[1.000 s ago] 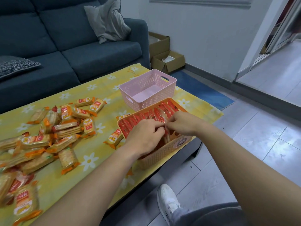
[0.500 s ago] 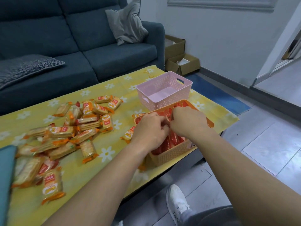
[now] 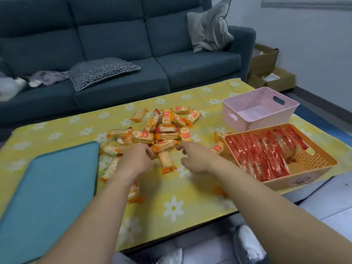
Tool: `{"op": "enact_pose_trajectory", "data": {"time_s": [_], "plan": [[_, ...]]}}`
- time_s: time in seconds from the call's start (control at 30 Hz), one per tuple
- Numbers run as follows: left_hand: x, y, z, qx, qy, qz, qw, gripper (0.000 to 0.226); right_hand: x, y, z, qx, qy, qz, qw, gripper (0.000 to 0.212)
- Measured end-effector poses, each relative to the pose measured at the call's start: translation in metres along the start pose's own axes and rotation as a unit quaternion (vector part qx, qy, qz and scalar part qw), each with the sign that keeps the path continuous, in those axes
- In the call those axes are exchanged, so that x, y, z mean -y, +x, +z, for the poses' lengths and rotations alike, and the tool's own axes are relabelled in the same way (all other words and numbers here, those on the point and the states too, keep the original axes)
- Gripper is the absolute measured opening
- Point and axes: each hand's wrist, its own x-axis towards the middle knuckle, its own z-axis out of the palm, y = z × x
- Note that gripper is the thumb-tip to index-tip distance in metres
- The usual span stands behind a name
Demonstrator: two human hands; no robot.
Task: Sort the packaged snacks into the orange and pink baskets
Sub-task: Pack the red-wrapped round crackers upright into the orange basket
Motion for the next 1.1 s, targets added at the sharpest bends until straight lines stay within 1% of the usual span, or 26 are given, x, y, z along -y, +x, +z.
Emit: {"op": "enact_pose_trajectory", "data": {"time_s": [0.03, 0.1, 0.2, 0.23, 0.3, 0.33, 0.37, 0.4, 0.47, 0.53, 0.6, 0.67, 0.73, 0.77, 0.8, 0.83, 0.87, 0.9, 0.93, 0.97, 1.0, 1.07, 1.1], "plan": [[0.012, 0.002, -0.005, -0.01, -0.005, -0.014, 1.0, 0.023, 0.007, 0.01, 0.008, 0.018, -0.009, -0.003, 1.0, 0.056], [0.032, 0.007, -0.014, -0.033, -0.002, -0.042, 0.999, 0.027, 0.02, 0.028, 0.019, 0.018, -0.005, -0.002, 1.0, 0.063], [0.06, 0.017, -0.024, -0.064, -0.007, -0.081, 0.995, 0.022, 0.032, 0.056, 0.027, -0.037, 0.014, 0.002, 0.999, 0.068], [0.068, 0.02, -0.024, -0.058, -0.013, -0.097, 0.994, 0.024, 0.034, 0.064, 0.027, -0.058, 0.011, 0.002, 0.998, 0.069], [0.087, 0.026, -0.023, -0.015, -0.024, -0.118, 0.993, 0.041, 0.036, 0.084, 0.026, -0.115, -0.007, 0.005, 0.993, 0.069], [0.093, 0.029, -0.021, 0.008, -0.039, -0.114, 0.993, 0.047, 0.034, 0.092, 0.022, -0.142, -0.021, 0.013, 0.99, 0.07], [0.1, 0.032, -0.02, 0.027, -0.058, -0.108, 0.992, 0.049, 0.035, 0.104, 0.021, -0.154, -0.037, 0.017, 0.987, 0.07], [0.102, 0.032, -0.019, 0.04, -0.078, -0.101, 0.991, 0.047, 0.033, 0.113, 0.019, -0.148, -0.057, 0.022, 0.987, 0.07], [0.108, 0.037, -0.018, 0.033, -0.145, -0.097, 0.984, 0.038, 0.034, 0.132, 0.018, -0.099, -0.108, 0.023, 0.989, 0.066], [0.113, 0.041, -0.017, 0.02, -0.231, -0.116, 0.966, 0.033, 0.037, 0.144, 0.018, -0.068, -0.157, 0.03, 0.985, 0.057], [0.114, 0.041, -0.016, -0.002, -0.275, -0.119, 0.954, 0.029, 0.039, 0.149, 0.017, -0.089, -0.179, 0.038, 0.979, 0.043], [0.114, 0.044, -0.019, -0.063, -0.254, -0.095, 0.961, 0.022, 0.045, 0.146, 0.011, -0.124, -0.177, 0.038, 0.976, 0.031], [0.111, 0.045, -0.025, -0.121, -0.276, -0.064, 0.951, 0.015, 0.053, 0.137, 0.005, -0.187, -0.158, 0.017, 0.969, 0.02], [0.108, 0.043, -0.028, -0.119, -0.309, -0.042, 0.943, 0.024, 0.06, 0.13, 0.002, -0.218, -0.136, -0.005, 0.966, 0.018], [0.105, 0.043, -0.031, -0.102, -0.36, -0.017, 0.927, 0.04, 0.069, 0.122, -0.001, -0.232, -0.096, -0.033, 0.967, 0.018], [0.1, 0.042, -0.033, -0.08, -0.401, -0.001, 0.912, 0.056, 0.079, 0.115, -0.002, -0.226, -0.029, -0.065, 0.972, 0.017], [0.095, 0.041, -0.034, -0.059, -0.434, 0.011, 0.899, 0.069, 0.09, 0.11, -0.002, -0.198, 0.062, -0.097, 0.973, 0.013], [0.092, 0.04, -0.032, -0.042, -0.457, 0.021, 0.888, 0.074, 0.102, 0.104, -0.002, -0.15, 0.151, -0.128, 0.969, 0.008], [0.091, 0.04, -0.03, -0.04, -0.476, 0.023, 0.878, 0.07, 0.111, 0.102, 0.0, -0.102, 0.222, -0.157, 0.957, 0.009], [0.092, 0.043, -0.029, -0.055, -0.486, 0.006, 0.872, 0.062, 0.117, 0.103, 0.004, -0.072, 0.261, -0.169, 0.948, 0.011], [0.095, 0.045, -0.032, -0.08, -0.498, -0.012, 0.864, 0.054, 0.12, 0.107, 0.009, -0.068, 0.271, -0.165, 0.946, 0.012], [0.109, 0.045, -0.039, -0.139, -0.493, -0.069, 0.856, 0.038, 0.12, 0.118, 0.019, -0.121, 0.228, -0.129, 0.958, 0.028], [0.118, 0.045, -0.041, -0.164, -0.464, -0.108, 0.864, 0.031, 0.118, 0.124, 0.025, -0.137, 0.177, -0.122, 0.967, 0.03]]}}
